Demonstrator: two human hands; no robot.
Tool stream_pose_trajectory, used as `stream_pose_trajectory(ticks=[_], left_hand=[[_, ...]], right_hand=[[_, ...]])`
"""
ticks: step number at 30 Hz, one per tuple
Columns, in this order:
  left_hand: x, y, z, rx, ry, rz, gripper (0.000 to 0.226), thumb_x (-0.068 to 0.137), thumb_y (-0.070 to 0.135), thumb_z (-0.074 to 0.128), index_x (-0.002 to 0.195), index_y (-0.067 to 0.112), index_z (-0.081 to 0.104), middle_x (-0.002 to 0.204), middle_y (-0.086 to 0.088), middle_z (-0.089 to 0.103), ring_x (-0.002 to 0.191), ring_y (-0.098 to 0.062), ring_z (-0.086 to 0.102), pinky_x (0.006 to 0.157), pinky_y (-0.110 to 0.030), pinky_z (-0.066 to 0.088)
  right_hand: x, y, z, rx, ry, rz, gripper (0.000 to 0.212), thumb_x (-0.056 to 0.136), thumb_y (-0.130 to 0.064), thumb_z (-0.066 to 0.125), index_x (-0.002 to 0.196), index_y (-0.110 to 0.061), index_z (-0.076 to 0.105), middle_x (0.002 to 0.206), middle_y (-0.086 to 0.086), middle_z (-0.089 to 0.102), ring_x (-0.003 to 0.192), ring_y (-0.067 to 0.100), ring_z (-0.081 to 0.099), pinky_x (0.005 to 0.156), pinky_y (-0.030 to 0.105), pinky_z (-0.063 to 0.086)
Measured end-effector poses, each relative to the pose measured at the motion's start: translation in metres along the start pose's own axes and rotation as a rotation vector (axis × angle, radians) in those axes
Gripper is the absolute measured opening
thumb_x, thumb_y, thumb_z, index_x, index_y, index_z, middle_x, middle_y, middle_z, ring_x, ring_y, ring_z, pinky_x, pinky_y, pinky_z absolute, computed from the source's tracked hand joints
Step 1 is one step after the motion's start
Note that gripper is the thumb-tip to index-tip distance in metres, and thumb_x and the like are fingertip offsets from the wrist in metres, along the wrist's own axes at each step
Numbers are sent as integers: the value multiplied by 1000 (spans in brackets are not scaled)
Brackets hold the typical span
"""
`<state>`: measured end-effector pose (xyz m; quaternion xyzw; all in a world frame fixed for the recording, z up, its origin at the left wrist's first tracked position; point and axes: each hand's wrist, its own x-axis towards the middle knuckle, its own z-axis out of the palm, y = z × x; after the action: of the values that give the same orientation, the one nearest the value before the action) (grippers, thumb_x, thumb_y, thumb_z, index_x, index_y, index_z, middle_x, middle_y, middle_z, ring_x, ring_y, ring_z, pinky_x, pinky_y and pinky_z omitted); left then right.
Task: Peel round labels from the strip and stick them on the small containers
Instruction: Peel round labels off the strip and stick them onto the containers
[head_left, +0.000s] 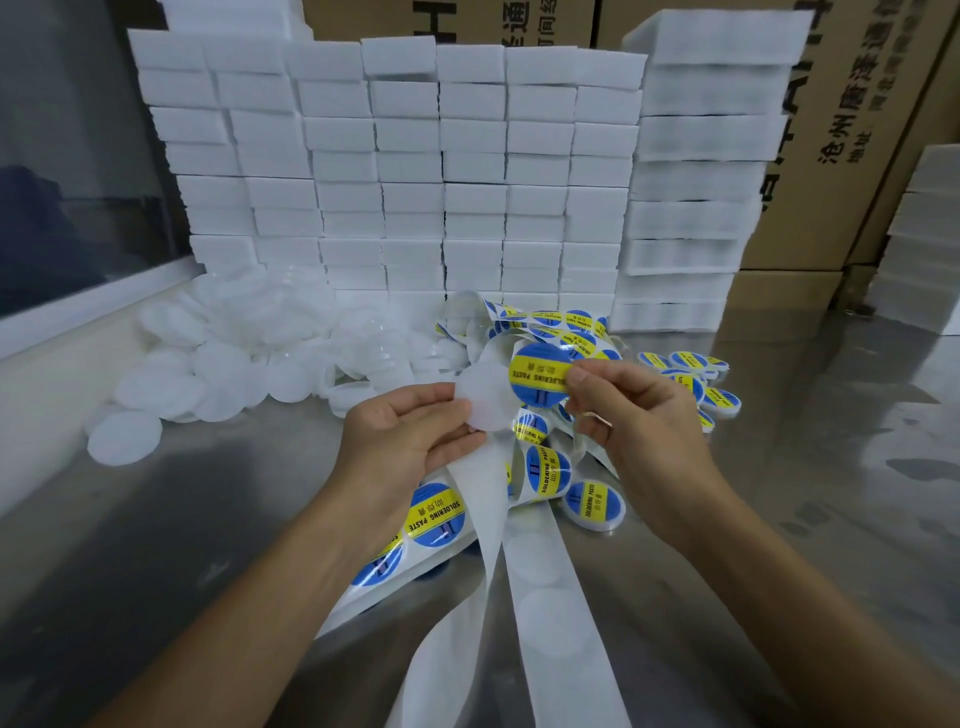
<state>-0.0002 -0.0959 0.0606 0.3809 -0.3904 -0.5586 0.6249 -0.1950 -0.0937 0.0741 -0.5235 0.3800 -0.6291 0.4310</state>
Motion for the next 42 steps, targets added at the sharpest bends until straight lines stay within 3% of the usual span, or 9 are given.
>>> stream_pose_trajectory(ticks=[10,15,25,36,42], left_hand=[[-5,0,8,18,-69,-6,29,65,5,75,93,1,67,84,-16,75,74,-25,74,66,-29,61],[-6,0,8,39,-82,-1,43,58,12,76,98,0,67,87,-16,75,78,-26,74,65,-27,60],[-8,1,9,58,-66,7,17,75,-3,72,91,2,68,84,-16,75,73,-25,74,65,-28,60],[-12,2,9,139,-65,97,14,76,-1,74,84,10,72,83,-14,76,76,-27,74,63,-24,58],[-16,3,12,250,-80,175,17,75,-1,76,81,15,74,82,-13,76,77,-28,74,69,-28,60]], right_hand=[[-8,4,7,-72,-51,-1,6,81,-11,75,81,-16,78,77,4,76,62,8,65,61,17,52],[-9,4,7,-98,-61,3,5,81,-12,75,84,-16,77,80,2,77,65,5,68,61,15,52],[-8,7,6,-140,-48,-11,7,82,-12,75,83,-18,77,77,-1,76,67,6,70,62,14,52],[-7,10,4,-173,-53,-22,5,81,-14,76,83,-19,77,80,-4,77,75,10,73,62,16,55],[-7,12,5,-268,-35,-135,9,80,-11,78,79,-20,76,75,-6,76,70,10,73,62,16,55]])
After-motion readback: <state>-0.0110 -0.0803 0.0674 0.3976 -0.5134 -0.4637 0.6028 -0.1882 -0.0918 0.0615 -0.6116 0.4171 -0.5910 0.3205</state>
